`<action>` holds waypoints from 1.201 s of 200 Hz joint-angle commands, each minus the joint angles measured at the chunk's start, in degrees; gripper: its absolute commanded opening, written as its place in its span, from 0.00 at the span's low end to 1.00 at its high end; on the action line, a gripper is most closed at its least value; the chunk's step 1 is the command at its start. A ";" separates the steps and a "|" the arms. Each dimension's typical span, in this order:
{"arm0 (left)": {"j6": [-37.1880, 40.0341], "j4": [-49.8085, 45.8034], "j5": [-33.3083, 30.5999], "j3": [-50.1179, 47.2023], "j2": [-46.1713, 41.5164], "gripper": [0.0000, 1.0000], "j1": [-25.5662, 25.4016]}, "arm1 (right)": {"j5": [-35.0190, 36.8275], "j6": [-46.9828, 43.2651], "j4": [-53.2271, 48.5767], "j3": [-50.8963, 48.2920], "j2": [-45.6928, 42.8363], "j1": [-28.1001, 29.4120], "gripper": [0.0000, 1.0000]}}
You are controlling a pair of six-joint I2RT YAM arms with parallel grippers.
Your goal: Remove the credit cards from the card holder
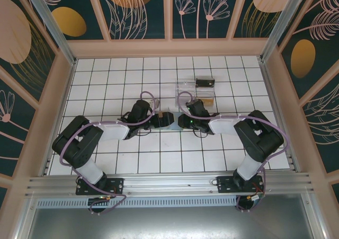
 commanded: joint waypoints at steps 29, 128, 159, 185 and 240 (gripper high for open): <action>-2.08 5.39 4.75 0.45 1.58 0.92 -0.49 | -0.97 1.50 0.45 -0.32 1.38 -0.01 0.29; -3.38 7.68 5.59 3.62 4.94 0.83 -4.59 | -2.44 2.86 2.57 -2.70 -0.88 -1.92 0.29; -0.80 1.96 0.70 3.04 0.43 0.83 -3.17 | -2.05 2.85 2.61 -3.27 -2.28 -2.57 0.29; 1.31 -2.93 -2.99 1.91 -3.29 0.76 -0.72 | -1.45 3.17 2.92 -3.98 -4.19 -2.75 0.29; 8.08 -14.16 -13.86 2.08 -6.89 0.22 1.44 | -3.28 3.28 4.21 -3.34 -8.45 -2.57 0.29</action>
